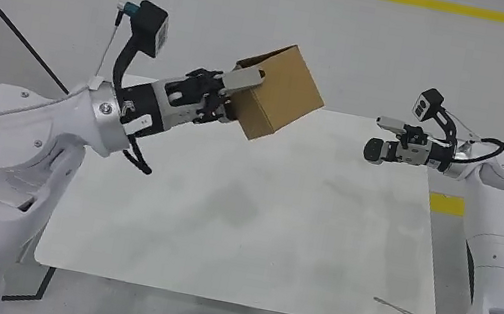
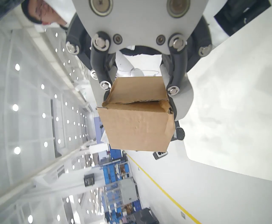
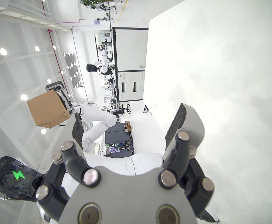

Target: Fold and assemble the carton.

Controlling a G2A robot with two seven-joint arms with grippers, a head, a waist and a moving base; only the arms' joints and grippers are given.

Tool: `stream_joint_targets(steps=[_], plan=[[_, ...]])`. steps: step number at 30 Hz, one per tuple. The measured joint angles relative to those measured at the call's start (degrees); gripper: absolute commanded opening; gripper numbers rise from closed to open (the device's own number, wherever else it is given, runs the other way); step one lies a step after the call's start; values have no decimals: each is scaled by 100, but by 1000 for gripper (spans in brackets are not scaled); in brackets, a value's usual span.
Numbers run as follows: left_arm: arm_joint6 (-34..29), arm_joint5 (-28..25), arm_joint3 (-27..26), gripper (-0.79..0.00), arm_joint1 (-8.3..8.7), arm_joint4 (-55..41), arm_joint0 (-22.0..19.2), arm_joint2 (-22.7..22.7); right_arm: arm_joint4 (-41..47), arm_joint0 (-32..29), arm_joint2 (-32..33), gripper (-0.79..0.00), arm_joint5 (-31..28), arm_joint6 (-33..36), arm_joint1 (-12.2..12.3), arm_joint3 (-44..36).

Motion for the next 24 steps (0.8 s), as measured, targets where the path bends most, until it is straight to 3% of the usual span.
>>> stream_joint_targets(steps=[5,9,15,21,24], plan=[[142,272,-3,-785,-3,-19,-5,-3,0,0,0,0,0,0,0,0],[179,161,-32,-785,-3,57,41,12,0,0,0,0,0,0,0,0],[-97,-1575,-27,-785,75,1240,433,-31,0,0,0,0,0,0,0,0],[-198,-3731,186,-785,125,2338,700,-194,0,0,0,0,0,0,0,0],[-151,-4461,326,-785,132,2611,756,-268,0,0,0,0,0,0,0,0]])
